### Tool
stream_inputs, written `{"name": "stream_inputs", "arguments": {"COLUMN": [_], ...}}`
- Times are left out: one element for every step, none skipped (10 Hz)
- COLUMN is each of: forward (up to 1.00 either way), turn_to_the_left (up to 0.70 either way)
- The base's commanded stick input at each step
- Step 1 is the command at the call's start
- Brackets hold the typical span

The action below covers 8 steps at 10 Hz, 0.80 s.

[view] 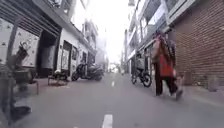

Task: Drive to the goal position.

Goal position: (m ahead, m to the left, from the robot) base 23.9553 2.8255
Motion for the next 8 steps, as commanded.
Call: {"name": "stream_inputs", "arguments": {"forward": [1.0,1.0,1.0,1.0,1.0,1.0,1.0,1.0], "turn_to_the_left": [0.0,0.0,0.0,0.0,-0.4,-0.4,-0.4,-0.4]}}
